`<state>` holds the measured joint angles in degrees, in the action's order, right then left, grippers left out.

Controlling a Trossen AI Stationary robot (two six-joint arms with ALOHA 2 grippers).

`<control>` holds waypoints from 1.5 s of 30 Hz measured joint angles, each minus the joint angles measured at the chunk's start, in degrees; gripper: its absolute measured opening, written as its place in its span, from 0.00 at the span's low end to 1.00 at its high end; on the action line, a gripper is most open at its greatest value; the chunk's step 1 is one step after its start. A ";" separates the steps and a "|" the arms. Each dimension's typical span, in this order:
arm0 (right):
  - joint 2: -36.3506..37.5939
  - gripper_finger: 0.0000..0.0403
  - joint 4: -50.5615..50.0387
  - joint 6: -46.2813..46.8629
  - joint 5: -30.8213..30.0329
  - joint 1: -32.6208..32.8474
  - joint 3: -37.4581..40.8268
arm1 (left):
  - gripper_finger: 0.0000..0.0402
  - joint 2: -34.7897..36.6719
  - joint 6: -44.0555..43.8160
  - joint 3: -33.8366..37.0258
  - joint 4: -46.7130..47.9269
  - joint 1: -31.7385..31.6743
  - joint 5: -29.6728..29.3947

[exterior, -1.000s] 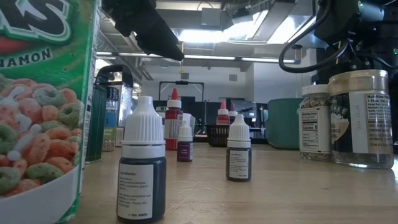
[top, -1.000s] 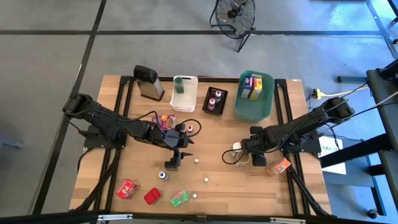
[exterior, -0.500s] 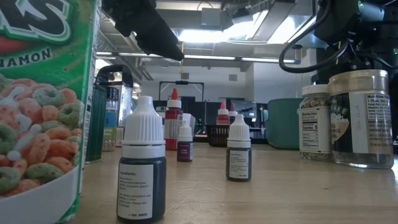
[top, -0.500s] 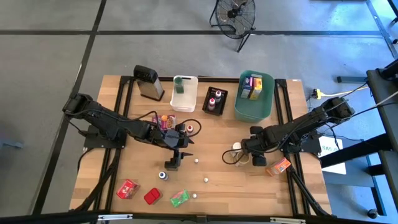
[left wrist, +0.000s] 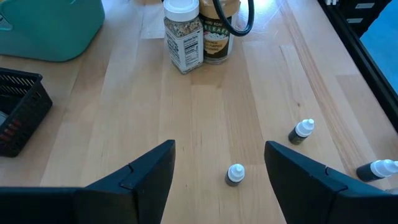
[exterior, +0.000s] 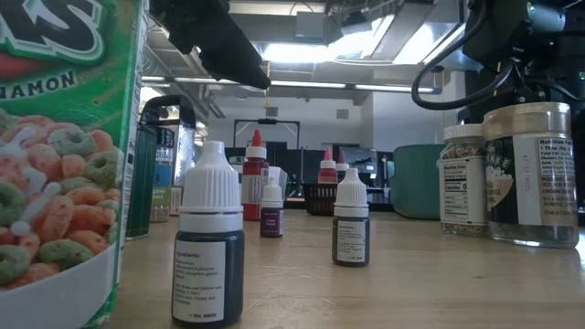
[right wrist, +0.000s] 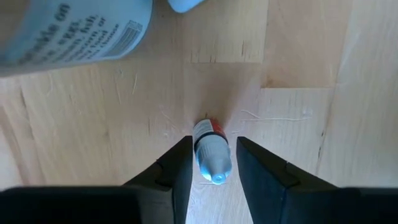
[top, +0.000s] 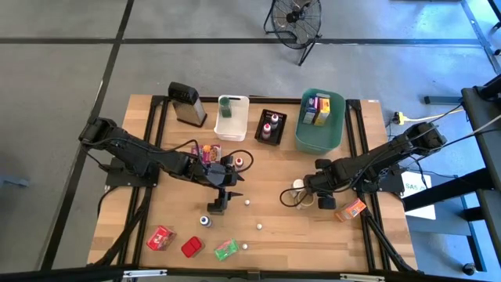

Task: Pick & Place Kitchen Items
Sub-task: Put the small red food coloring bottle into the black bin

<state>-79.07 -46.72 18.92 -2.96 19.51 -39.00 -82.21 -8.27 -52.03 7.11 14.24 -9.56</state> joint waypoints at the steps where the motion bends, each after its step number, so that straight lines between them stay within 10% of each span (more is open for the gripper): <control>1: 0.00 0.30 0.00 0.08 0.00 0.00 0.00 | 0.61 0.00 0.00 0.00 -0.01 0.01 0.00; 45: 0.02 0.19 -9.26 5.96 0.13 -0.08 -3.09 | 0.61 -0.02 -0.18 0.00 0.46 0.02 0.02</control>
<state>-79.05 -55.98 24.88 -2.83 19.43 -42.10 -82.23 -8.45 -52.03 7.57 14.26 -9.54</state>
